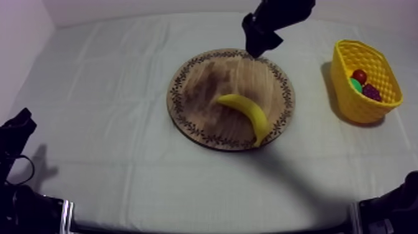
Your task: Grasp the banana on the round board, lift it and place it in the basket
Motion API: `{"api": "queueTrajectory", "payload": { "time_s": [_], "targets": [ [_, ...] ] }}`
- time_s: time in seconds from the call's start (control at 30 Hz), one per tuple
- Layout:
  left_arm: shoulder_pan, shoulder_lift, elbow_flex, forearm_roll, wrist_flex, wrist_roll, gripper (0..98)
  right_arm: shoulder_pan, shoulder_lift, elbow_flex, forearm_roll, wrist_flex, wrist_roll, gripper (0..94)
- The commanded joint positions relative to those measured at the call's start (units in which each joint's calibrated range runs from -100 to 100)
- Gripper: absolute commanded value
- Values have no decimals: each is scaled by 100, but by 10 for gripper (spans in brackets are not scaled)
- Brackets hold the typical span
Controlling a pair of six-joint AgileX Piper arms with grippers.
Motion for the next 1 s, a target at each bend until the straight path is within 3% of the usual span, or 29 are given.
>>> {"api": "queueTrajectory", "payload": {
  "time_s": [0.0, 0.5, 0.97],
  "targets": [
    [1, 0, 3, 3, 0, -1, 1, -11, 61, 136, 6, -41, -23, 754],
    [1, 0, 3, 3, 0, -1, 1, 54, 1016, 1412, 94, -1078, -224, 780],
    [1, 0, 3, 3, 0, -1, 1, 13, 2002, 1559, 17, -1601, -323, 789]
  ]
}}
